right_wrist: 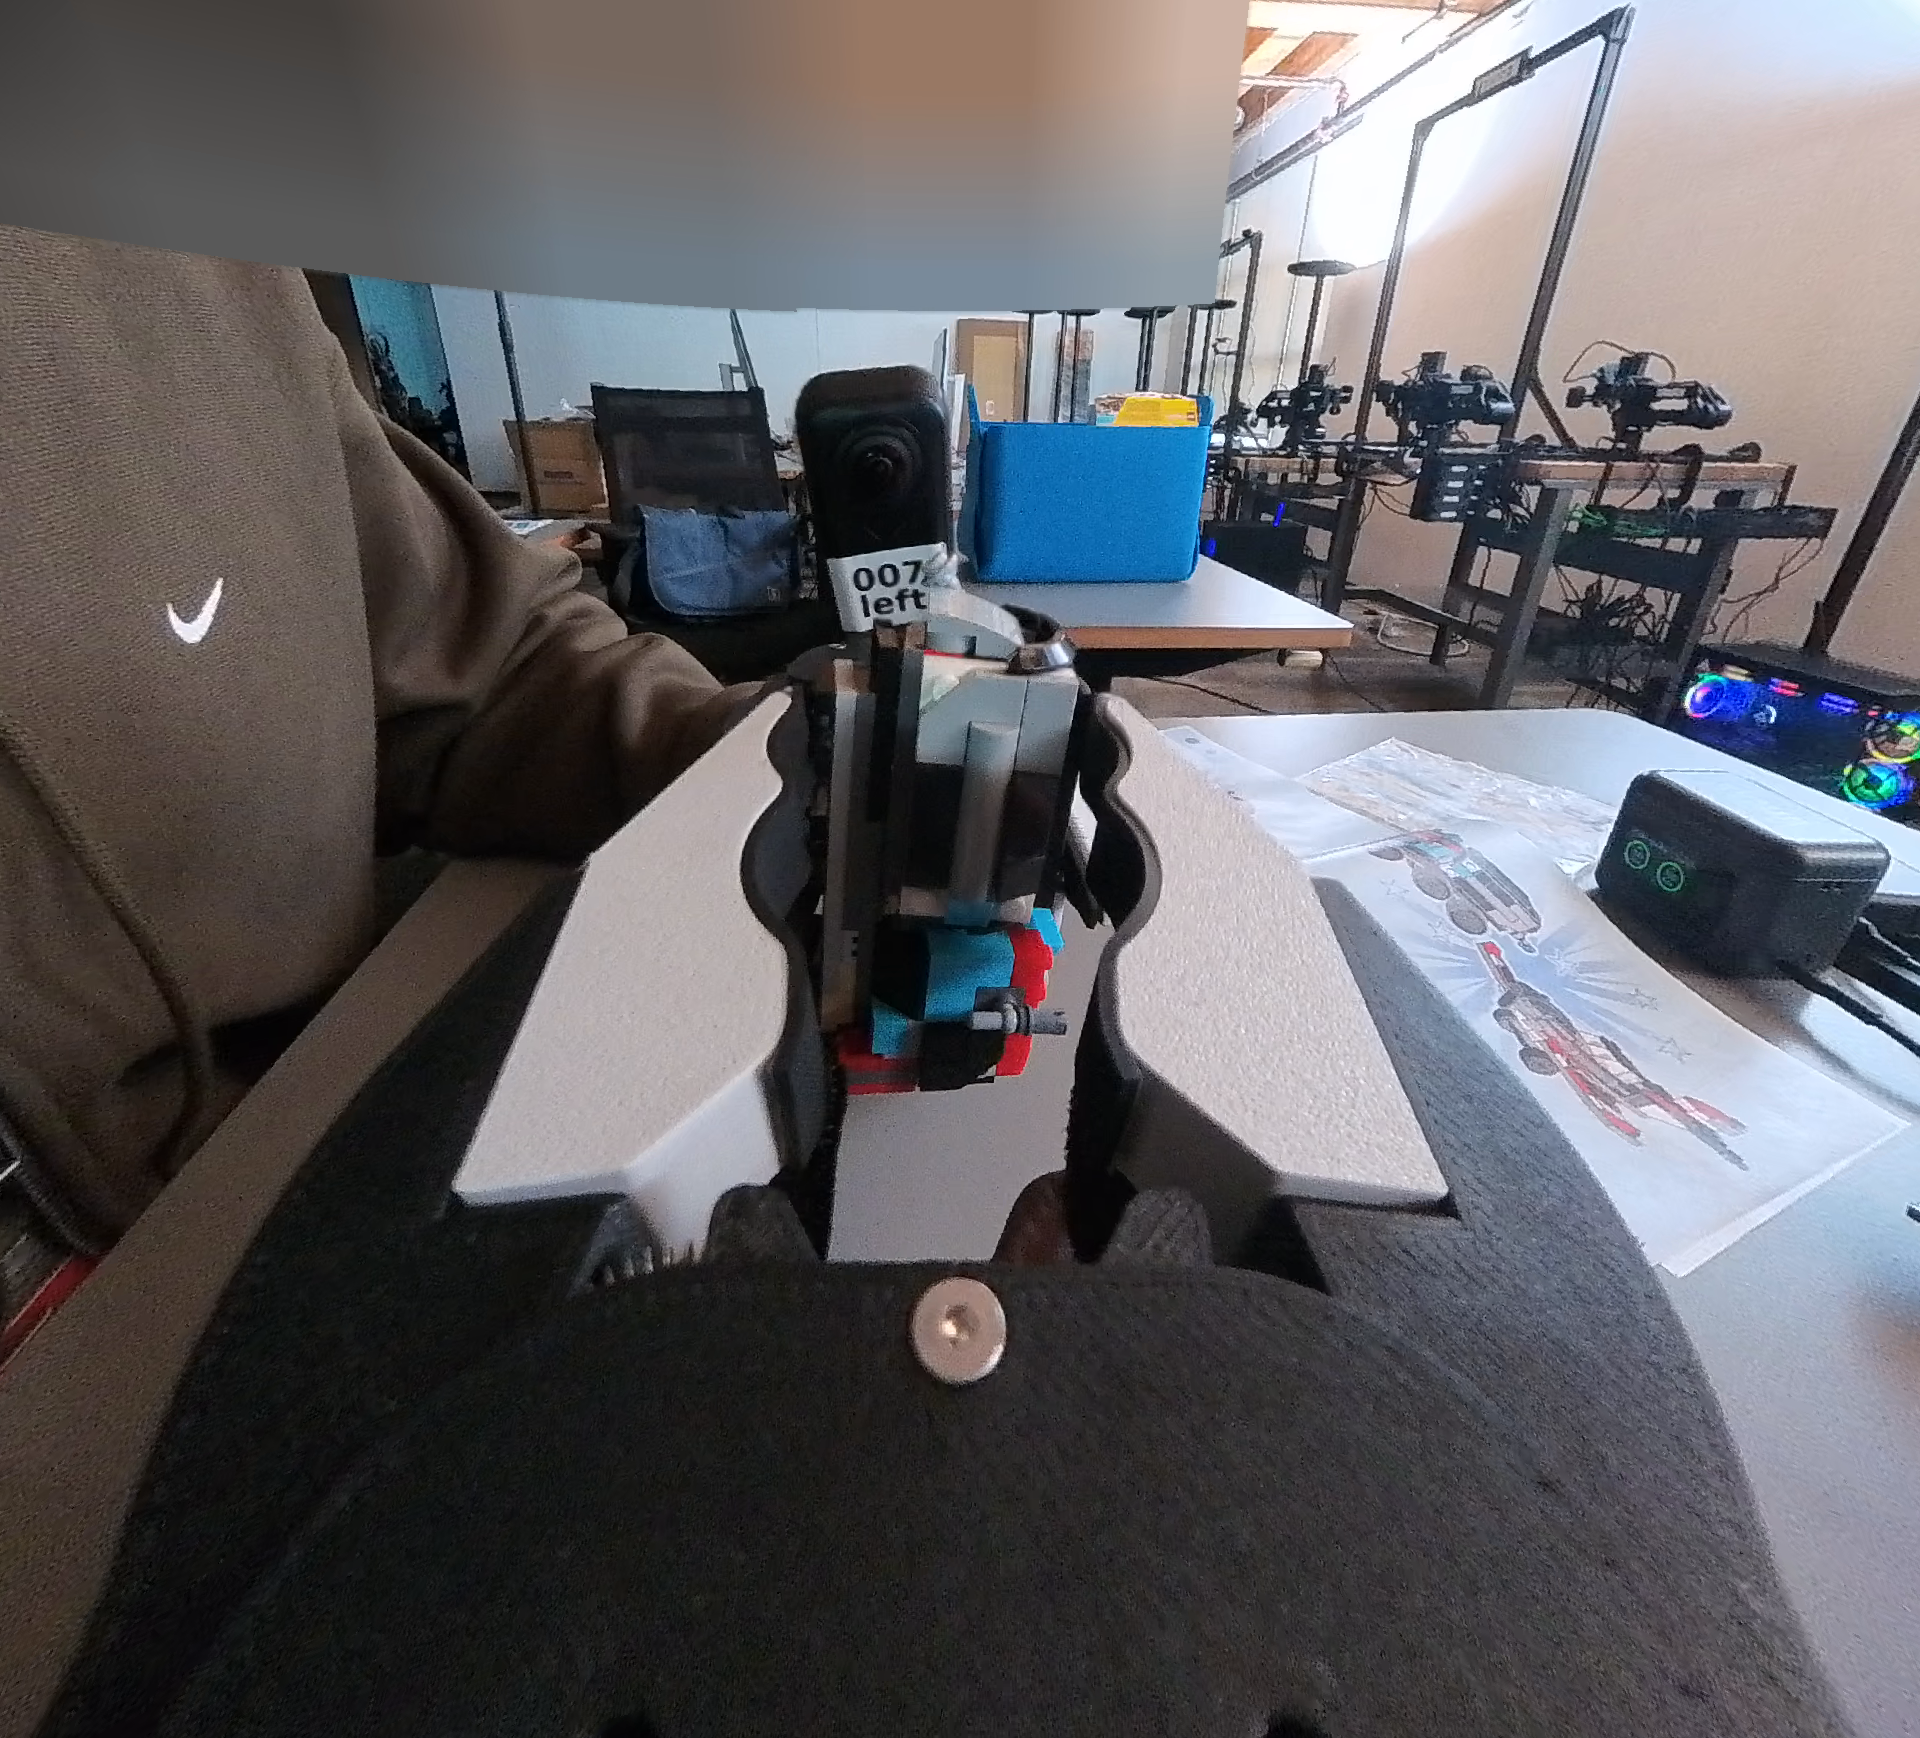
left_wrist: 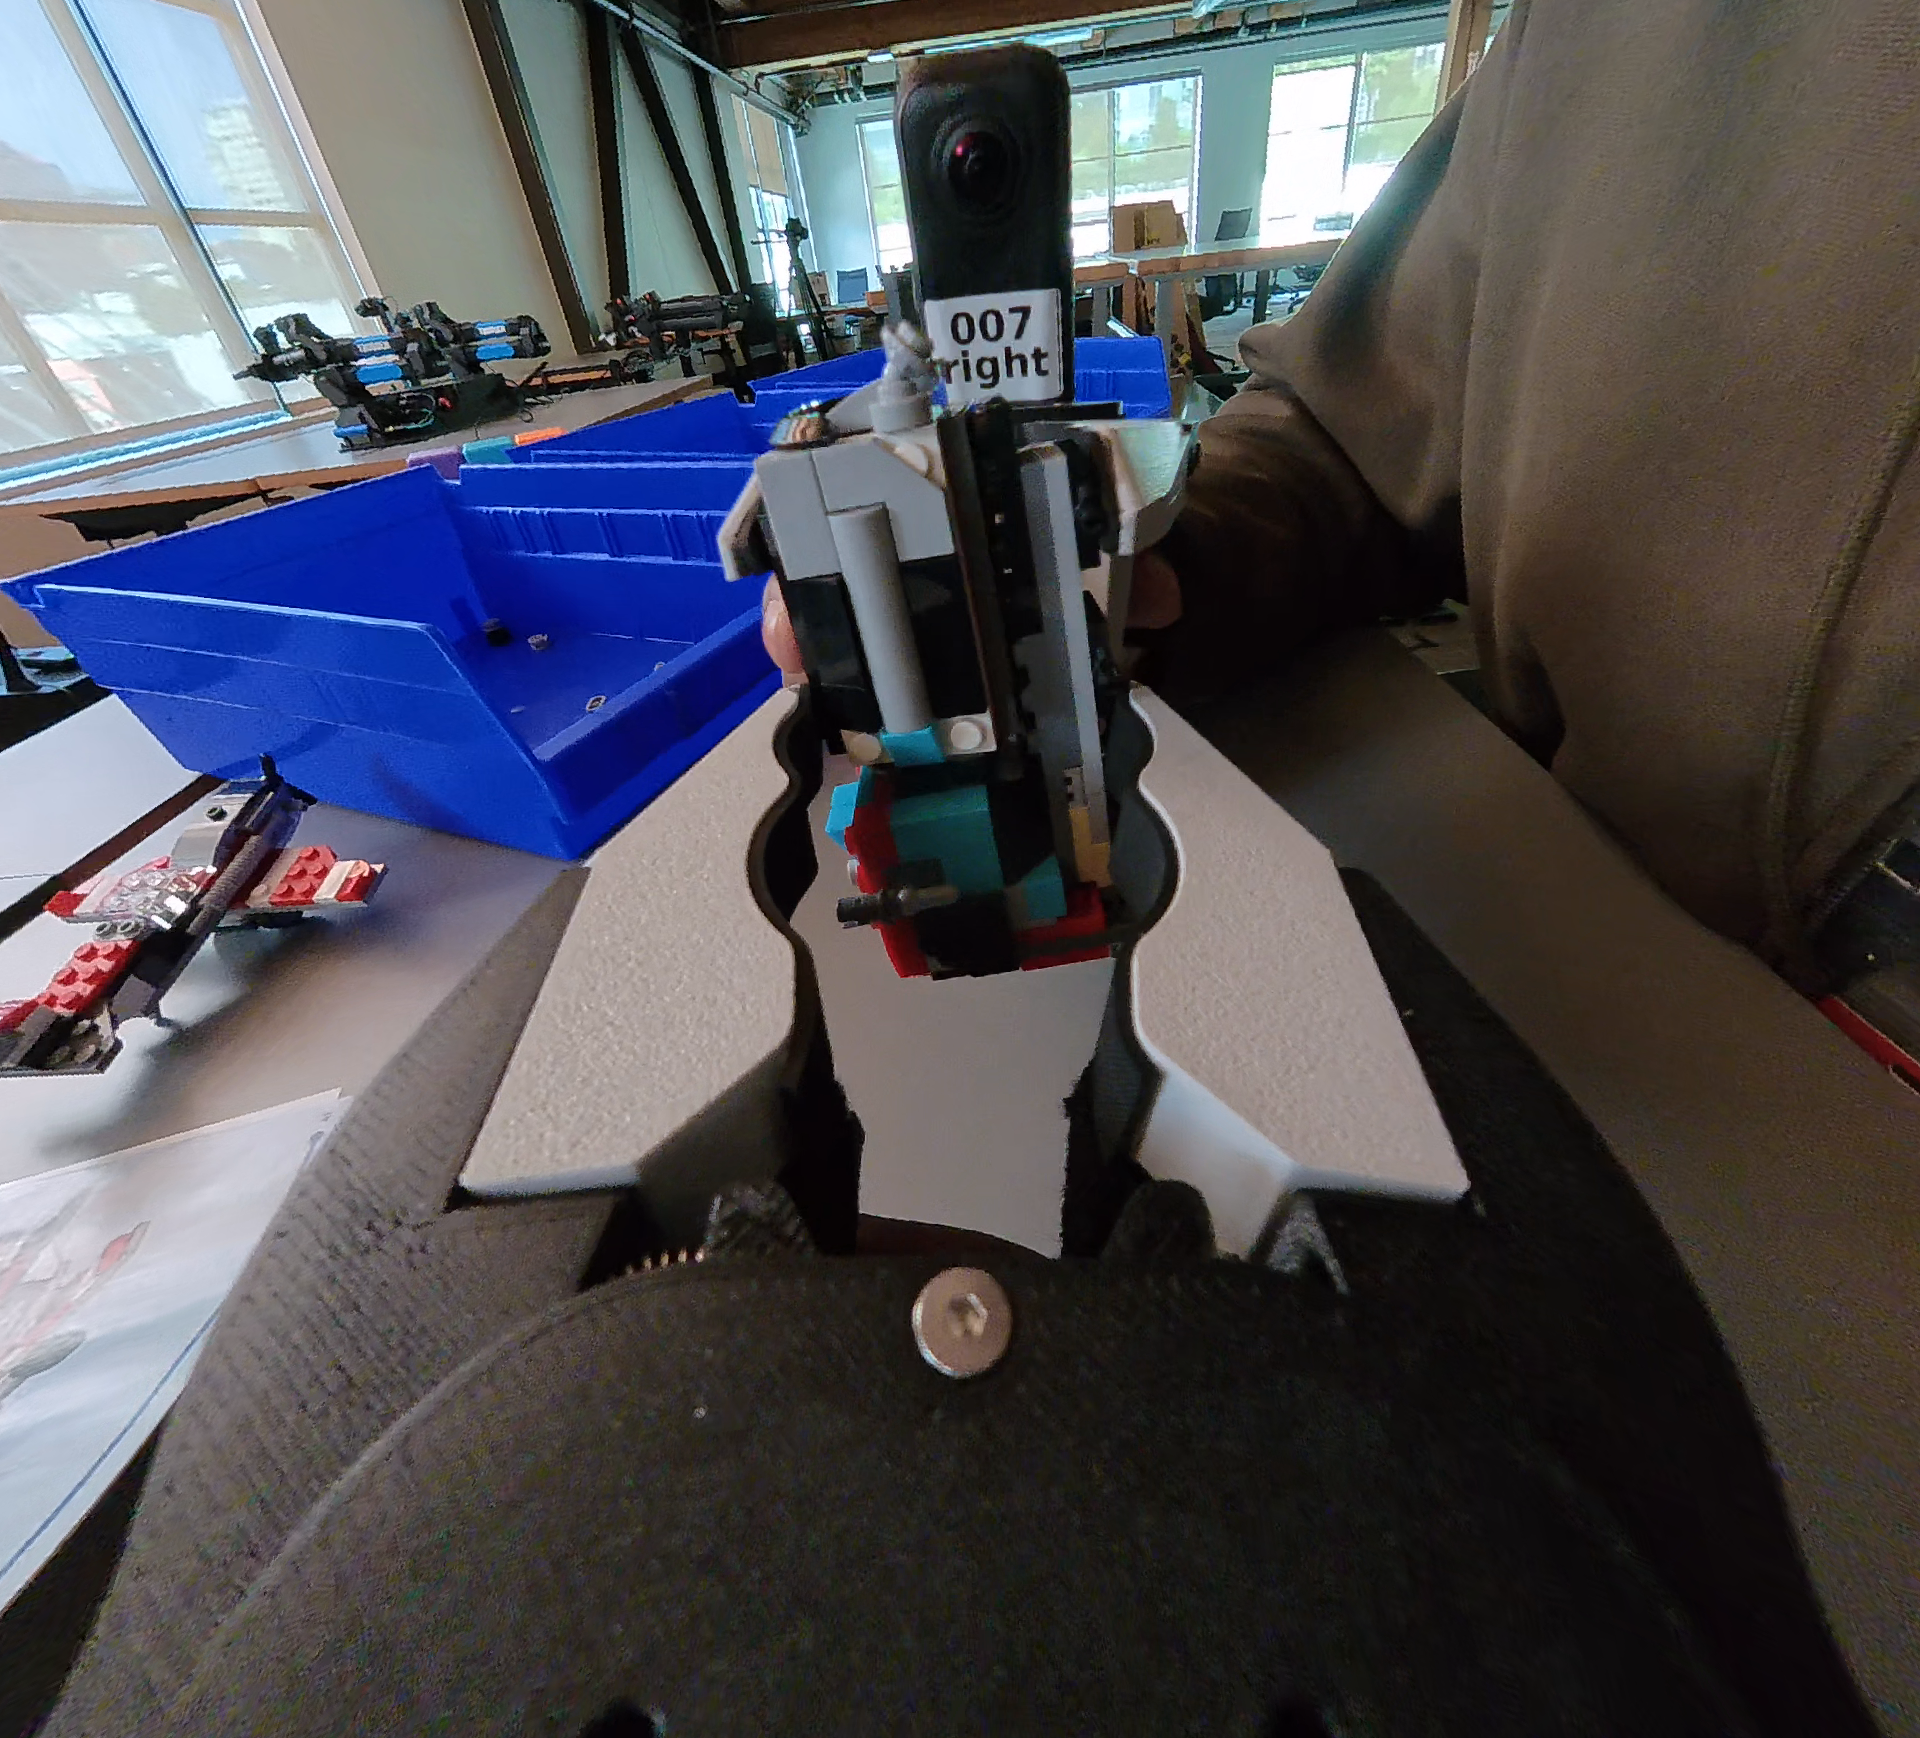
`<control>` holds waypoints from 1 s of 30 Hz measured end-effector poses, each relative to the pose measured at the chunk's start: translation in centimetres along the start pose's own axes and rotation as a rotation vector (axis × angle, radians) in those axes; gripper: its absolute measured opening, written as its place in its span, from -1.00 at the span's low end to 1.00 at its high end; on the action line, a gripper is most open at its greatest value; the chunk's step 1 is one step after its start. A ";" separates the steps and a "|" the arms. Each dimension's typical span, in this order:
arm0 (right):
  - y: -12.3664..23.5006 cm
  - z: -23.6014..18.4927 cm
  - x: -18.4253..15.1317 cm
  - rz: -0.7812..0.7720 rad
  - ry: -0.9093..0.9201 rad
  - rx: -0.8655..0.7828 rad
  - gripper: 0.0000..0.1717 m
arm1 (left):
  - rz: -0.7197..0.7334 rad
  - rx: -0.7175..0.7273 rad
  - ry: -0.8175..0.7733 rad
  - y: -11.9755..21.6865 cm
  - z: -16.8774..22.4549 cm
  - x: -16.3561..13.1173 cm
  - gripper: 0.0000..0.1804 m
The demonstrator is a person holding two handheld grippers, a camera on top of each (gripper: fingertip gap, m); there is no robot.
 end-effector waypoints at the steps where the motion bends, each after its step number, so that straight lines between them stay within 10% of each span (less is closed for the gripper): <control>1: 0.0 0.0 0.0 0.003 0.002 -0.001 -0.40 | 0.002 -0.001 0.003 0.0 0.0 0.0 -0.38; 30: 0.4 0.4 -0.9 0.003 0.029 0.047 -0.40 | 0.039 0.058 -0.049 0.7 0.1 1.2 -0.41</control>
Point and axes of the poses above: each gripper's, where its closed fingertips meet, y back along the fingers, x out of its top, z = x × y across the jaws, the point moved 9 cm from there along y, back along the fingers, and after that the axes turned 4 degrees about -y, right-handed, at the moved point
